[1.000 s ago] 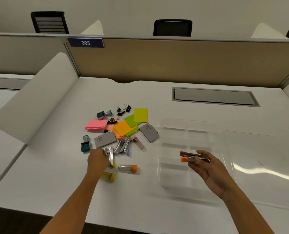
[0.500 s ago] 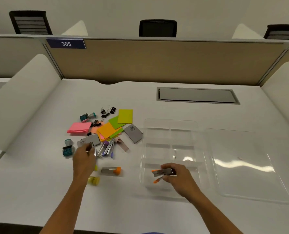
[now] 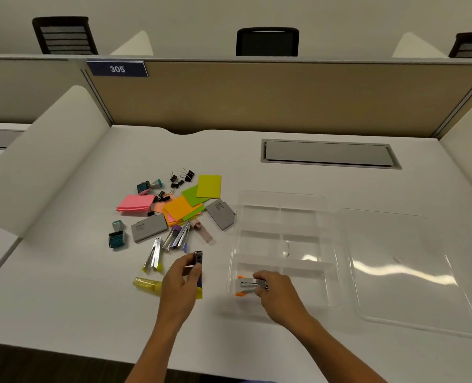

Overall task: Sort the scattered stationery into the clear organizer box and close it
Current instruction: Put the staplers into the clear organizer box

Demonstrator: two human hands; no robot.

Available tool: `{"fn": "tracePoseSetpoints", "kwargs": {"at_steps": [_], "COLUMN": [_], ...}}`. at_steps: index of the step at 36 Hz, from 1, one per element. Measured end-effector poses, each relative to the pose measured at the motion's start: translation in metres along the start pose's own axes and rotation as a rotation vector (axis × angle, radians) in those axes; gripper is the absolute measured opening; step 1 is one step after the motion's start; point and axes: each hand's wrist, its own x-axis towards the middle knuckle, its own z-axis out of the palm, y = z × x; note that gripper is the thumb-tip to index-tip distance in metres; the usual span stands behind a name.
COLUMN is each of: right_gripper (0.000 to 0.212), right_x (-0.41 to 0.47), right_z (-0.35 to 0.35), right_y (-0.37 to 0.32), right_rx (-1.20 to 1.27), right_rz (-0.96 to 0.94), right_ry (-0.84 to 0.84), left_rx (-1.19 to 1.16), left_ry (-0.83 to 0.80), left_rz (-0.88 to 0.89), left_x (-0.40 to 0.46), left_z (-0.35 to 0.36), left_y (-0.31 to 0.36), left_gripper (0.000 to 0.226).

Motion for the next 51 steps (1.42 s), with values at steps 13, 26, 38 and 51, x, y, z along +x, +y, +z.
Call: {"fn": "tracePoseSetpoints", "kwargs": {"at_steps": [13, 26, 38, 51], "right_gripper": [0.057, 0.048, 0.030, 0.028], "right_x": [-0.008, -0.024, -0.026, -0.010], "right_z": [-0.003, -0.028, -0.042, -0.030], "right_y": [0.001, 0.002, 0.025, 0.017], "right_rx": [0.027, 0.225, -0.224, -0.329], "right_rz": [-0.086, -0.336, -0.295, -0.192], "right_ry": [0.050, 0.104, 0.157, 0.306], "left_rx": [-0.029, 0.297, 0.526, 0.430], "left_ry": [-0.091, -0.514, -0.519, -0.540], "left_rz": [0.138, 0.410, 0.575, 0.268], "left_x": [-0.015, -0.018, -0.007, -0.007], "left_z": [0.016, 0.045, 0.058, 0.054], "left_y": [0.017, 0.043, 0.030, -0.014], "left_gripper": [0.025, 0.048, 0.076, 0.083]}}
